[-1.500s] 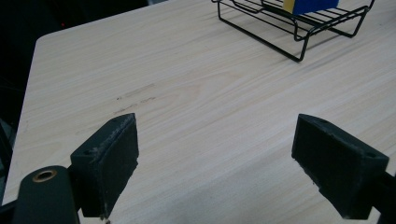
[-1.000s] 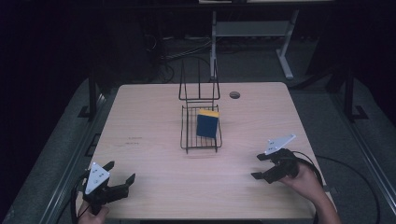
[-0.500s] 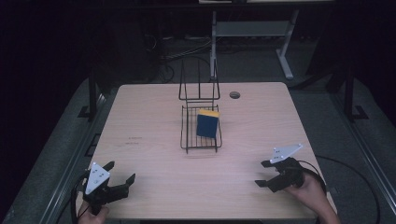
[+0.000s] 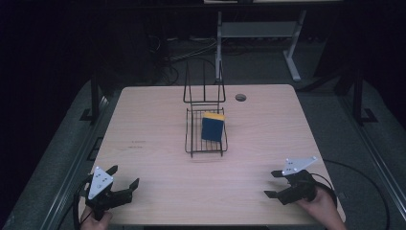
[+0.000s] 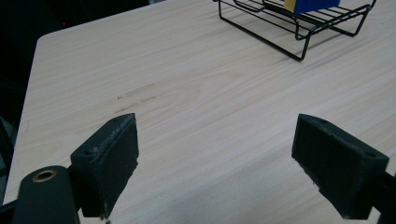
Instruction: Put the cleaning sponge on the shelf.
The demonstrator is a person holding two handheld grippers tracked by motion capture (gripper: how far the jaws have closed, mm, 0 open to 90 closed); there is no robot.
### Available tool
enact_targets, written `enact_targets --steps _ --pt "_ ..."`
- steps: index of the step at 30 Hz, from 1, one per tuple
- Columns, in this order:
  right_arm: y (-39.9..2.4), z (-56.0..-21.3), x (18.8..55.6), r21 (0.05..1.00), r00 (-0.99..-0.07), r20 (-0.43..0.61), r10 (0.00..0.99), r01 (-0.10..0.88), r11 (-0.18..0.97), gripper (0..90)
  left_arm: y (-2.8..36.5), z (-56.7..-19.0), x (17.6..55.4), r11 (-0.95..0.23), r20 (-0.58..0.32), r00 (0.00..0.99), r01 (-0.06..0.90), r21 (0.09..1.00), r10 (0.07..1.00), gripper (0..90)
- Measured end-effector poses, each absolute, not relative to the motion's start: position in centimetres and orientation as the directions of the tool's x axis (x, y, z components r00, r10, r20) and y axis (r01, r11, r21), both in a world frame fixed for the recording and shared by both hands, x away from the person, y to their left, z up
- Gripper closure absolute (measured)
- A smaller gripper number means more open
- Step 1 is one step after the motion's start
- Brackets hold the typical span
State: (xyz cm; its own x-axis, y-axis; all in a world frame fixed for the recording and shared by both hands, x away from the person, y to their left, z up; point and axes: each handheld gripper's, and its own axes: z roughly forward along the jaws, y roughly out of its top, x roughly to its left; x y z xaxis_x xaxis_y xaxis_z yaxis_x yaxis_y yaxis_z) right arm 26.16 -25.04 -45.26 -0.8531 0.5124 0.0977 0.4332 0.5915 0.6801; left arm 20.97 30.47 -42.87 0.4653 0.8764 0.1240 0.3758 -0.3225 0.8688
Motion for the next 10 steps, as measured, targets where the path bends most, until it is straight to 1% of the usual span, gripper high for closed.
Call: enact_targets --steps 10 --pt "-25.5 -45.9 24.7 0.71 -0.828 0.08 0.554 0.438 0.551 21.3 30.4 -42.8 21.0 -0.328 0.128 0.471 0.371 0.869 0.873 14.1"
